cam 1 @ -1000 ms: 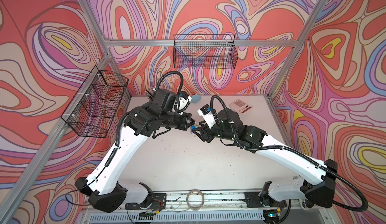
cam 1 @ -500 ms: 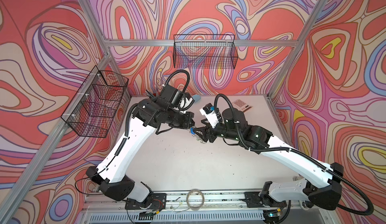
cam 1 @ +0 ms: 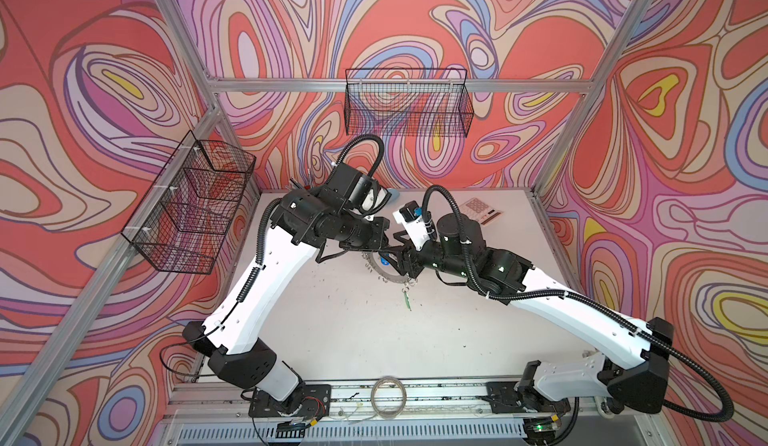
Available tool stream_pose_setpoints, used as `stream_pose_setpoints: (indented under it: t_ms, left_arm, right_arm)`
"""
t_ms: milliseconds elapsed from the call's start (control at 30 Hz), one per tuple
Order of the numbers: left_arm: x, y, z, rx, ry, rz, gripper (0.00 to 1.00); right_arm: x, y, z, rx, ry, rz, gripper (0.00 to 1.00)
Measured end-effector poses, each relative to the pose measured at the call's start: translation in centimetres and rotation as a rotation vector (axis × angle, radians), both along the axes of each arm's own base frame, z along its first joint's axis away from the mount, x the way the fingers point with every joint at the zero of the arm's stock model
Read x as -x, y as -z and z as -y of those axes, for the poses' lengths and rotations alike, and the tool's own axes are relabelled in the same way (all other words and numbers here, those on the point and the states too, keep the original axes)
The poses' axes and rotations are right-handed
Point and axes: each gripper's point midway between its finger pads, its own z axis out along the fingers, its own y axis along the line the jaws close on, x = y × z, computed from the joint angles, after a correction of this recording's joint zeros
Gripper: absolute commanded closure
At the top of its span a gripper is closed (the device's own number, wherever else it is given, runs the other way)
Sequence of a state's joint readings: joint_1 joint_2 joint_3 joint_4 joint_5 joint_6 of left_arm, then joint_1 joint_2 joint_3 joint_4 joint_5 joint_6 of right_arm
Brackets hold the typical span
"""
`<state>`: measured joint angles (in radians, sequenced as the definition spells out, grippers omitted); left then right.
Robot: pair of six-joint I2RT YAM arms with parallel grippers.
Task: Put the keys on the keyring
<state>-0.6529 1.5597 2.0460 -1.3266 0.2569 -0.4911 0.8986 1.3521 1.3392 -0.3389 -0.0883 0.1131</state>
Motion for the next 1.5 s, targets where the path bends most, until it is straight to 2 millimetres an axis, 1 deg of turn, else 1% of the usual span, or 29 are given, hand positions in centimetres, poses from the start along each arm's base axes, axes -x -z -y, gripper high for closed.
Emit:
stream_pose_setpoints:
  t_ms: [267,433,567,767,833,1000,1233,1300,1367,1433,1467,1500]
  left_arm:
    - [0.2,0.0,0.0,0.001,0.002,-0.008,1.0]
    - [0.2,0.1,0.0,0.003,0.002,-0.009,1.0]
    - [0.2,0.0,0.0,0.005,0.003,-0.008,1.0]
    - [0.7,-0.2,0.0,0.013,0.015,-0.013,1.0]
    - [0.7,-0.2,0.0,0.013,0.017,-0.013,1.0]
    - [0.8,-0.4,0.2,0.023,0.031,-0.009,1.0]
    - [1.2,-0.5,0.5,0.036,0.059,-0.014,1.0]
    - [1.3,-0.4,0.5,0.039,0.064,-0.014,0.92]
    - [1.4,-0.5,0.4,0.044,0.07,0.001,0.78]
    - [1.8,-0.7,0.1,0.05,0.071,0.014,0.69]
    - [2.0,-1.0,-0.1,0.058,0.073,0.03,0.65]
    - [2.2,-1.3,-0.3,0.066,0.073,0.046,0.63]
  right_arm:
    - [-0.4,0.9,0.3,0.044,0.027,0.018,0.55]
    - [-0.4,1.1,0.3,0.057,0.032,0.025,0.63]
    - [-0.3,1.4,0.4,0.078,0.036,0.03,0.76]
    - [-0.7,1.6,0.9,0.097,0.065,0.036,0.85]
    - [-0.6,1.6,0.8,0.095,0.061,0.034,0.87]
    - [0.1,1.4,0.6,0.088,0.028,0.031,1.0]
    - [0.8,1.3,0.9,0.077,0.008,0.025,1.0]
    - [0.9,1.4,0.9,0.073,0.002,0.019,1.0]
    - [1.0,1.3,0.8,0.064,-0.008,0.011,1.0]
    - [0.9,1.3,0.9,0.056,-0.003,0.003,1.0]
    - [0.8,1.3,1.0,0.051,0.002,-0.004,1.0]
    - [0.7,1.3,1.1,0.046,0.006,-0.01,1.0]
